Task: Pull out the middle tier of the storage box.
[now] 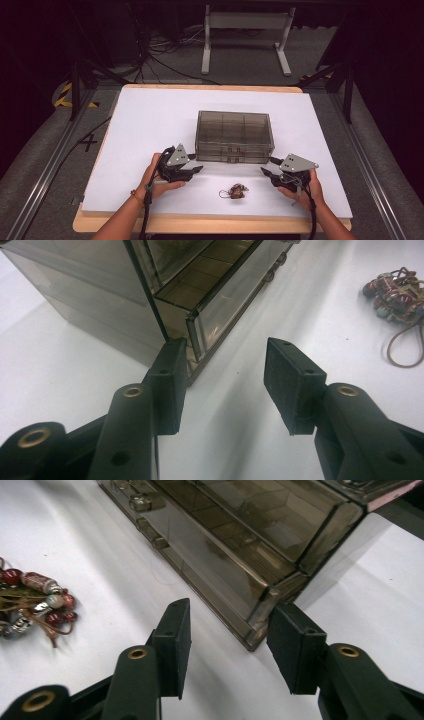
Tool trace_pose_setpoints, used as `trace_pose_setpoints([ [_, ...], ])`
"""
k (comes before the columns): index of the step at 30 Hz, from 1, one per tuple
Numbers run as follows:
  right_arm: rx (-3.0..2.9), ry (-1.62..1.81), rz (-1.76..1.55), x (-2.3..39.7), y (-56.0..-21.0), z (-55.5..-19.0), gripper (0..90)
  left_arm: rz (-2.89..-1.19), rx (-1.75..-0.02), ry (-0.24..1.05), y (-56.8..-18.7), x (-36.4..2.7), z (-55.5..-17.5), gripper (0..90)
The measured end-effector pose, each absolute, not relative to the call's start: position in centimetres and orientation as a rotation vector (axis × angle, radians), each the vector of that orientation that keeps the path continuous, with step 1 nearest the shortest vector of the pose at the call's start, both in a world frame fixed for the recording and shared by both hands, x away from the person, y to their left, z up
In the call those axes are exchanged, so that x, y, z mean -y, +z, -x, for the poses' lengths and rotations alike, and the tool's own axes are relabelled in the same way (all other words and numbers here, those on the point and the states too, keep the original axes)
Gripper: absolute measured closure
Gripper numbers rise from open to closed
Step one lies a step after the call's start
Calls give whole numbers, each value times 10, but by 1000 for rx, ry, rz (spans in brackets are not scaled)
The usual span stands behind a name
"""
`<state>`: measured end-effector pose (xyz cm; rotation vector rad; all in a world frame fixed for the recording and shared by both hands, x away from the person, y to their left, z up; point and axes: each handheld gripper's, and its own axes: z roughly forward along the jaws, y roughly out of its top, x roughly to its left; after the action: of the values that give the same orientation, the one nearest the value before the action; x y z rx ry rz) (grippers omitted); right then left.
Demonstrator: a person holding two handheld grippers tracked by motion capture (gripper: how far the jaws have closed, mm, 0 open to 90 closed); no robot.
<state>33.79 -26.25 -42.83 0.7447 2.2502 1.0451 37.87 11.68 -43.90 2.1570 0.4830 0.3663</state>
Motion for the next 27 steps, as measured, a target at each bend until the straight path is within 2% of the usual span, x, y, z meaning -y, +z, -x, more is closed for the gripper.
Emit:
trace_pose_setpoints([
  [9,-2253,1087,-739,266,-424,-334,589,-2165,-470,373,-439,-115,-379,521],
  [12,-2252,1125,-769,270,-423,-336,649,-2169,-470,372,-438,-116,-378,535],
  [27,-2253,1138,-771,274,-422,-336,777,-2163,-480,380,-437,-121,-378,721],
])
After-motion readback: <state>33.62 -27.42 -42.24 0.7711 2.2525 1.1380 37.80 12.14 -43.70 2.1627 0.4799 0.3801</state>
